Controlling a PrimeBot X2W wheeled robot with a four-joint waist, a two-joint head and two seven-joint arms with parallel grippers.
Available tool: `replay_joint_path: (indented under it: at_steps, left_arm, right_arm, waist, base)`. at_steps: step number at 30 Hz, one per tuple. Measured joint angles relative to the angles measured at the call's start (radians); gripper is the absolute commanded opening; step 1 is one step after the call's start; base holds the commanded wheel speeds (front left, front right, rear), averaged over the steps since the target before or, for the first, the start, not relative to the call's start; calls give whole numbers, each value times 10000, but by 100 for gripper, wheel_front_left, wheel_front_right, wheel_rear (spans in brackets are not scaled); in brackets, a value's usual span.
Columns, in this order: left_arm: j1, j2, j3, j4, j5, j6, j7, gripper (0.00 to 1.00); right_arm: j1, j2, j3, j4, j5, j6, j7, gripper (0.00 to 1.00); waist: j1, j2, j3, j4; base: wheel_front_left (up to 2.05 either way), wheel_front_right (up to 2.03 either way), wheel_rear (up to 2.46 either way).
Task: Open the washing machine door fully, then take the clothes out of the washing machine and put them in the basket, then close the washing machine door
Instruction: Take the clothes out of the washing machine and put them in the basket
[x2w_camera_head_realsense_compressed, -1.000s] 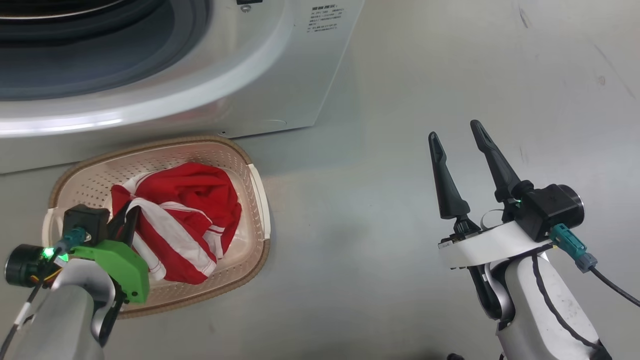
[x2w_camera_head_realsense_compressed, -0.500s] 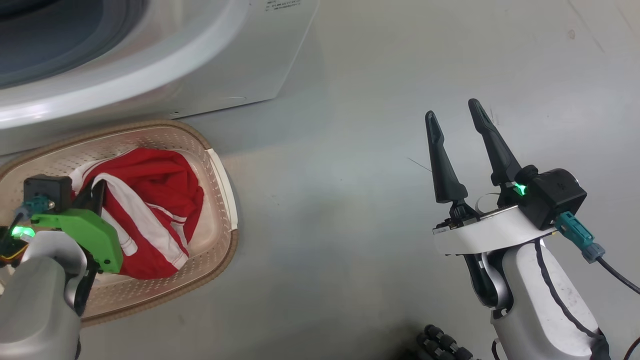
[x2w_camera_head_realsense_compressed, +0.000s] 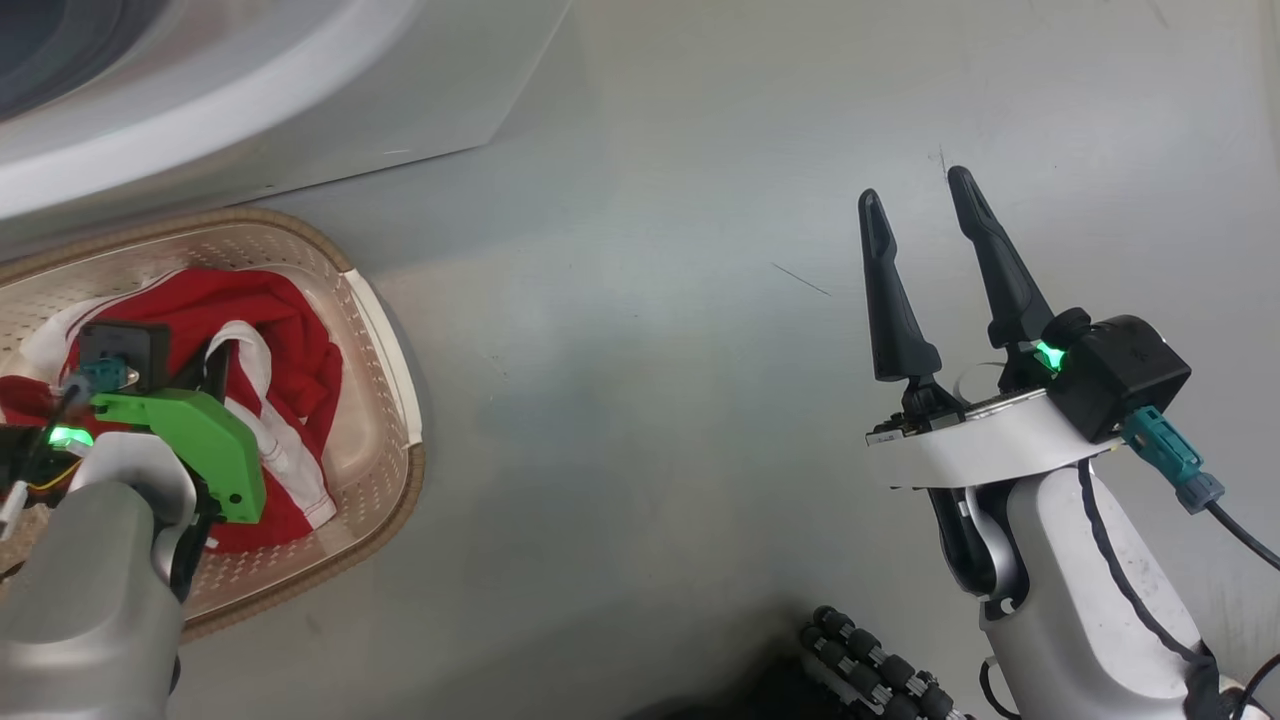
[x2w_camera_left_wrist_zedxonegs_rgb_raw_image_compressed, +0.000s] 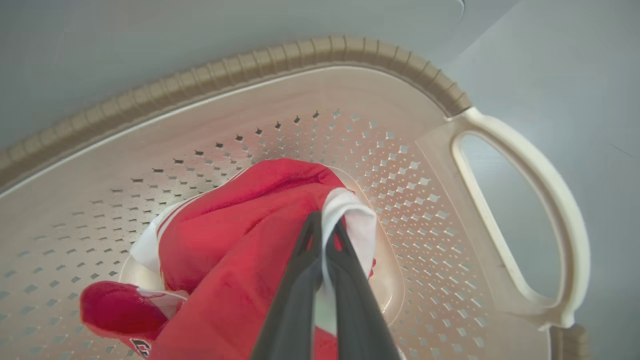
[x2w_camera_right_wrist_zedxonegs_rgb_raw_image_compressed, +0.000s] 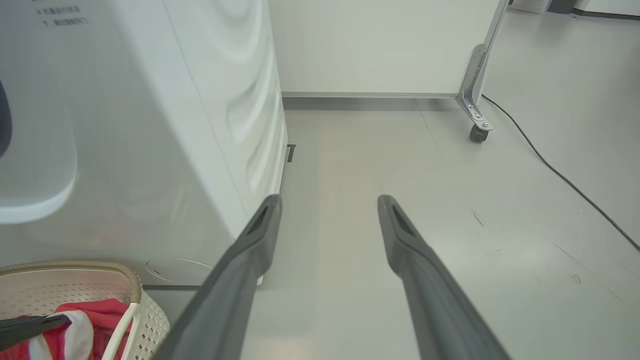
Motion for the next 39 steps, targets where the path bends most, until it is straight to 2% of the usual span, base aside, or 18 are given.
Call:
replay_joint_path:
  at_steps: [1, 2, 9, 24, 30, 39]
  left_arm:
    - [-19, -44, -40, 56, 2, 0, -2, 48]
    - [-53, -69, -69, 127, 6, -2, -10, 100]
    - [-297, -117, -288, 581, 17, -6, -284, 100]
    - [-354, -740, -686, 1358, 6, -17, -1499, 100]
    - [-351, -1060, -1005, 1160, -174, -46, -2115, 100]
    - [-231, -1294, -1407, 378, -640, -46, -2385, 100]
  right_arm:
    - [-7, 0, 0, 0, 0, -2, 0, 100]
    - [-17, 0, 0, 0, 0, -4, 0, 100]
    - [-125, 2, -98, 36, -12, -153, 0, 100]
    - [-205, -2, -385, 506, -286, -67, 0, 100]
    - [-199, -4, -627, 767, -479, 31, 0, 100]
    - [84, -105, -903, 1185, -577, 209, 0, 100]
  waist:
    - [0, 0, 22, -13]
    - [0, 0, 33, -16]
    - [0, 0, -81, 127]
    - [0, 0, -1133, 700]
    - [0, 0, -1800, 1075]
    - [0, 0, -2894, 1841]
  base:
    - [0, 0, 0]
    - [0, 0, 0]
    - [0, 0, 0]
    - [0, 0, 0]
    - [0, 0, 0]
    - [0, 0, 0]
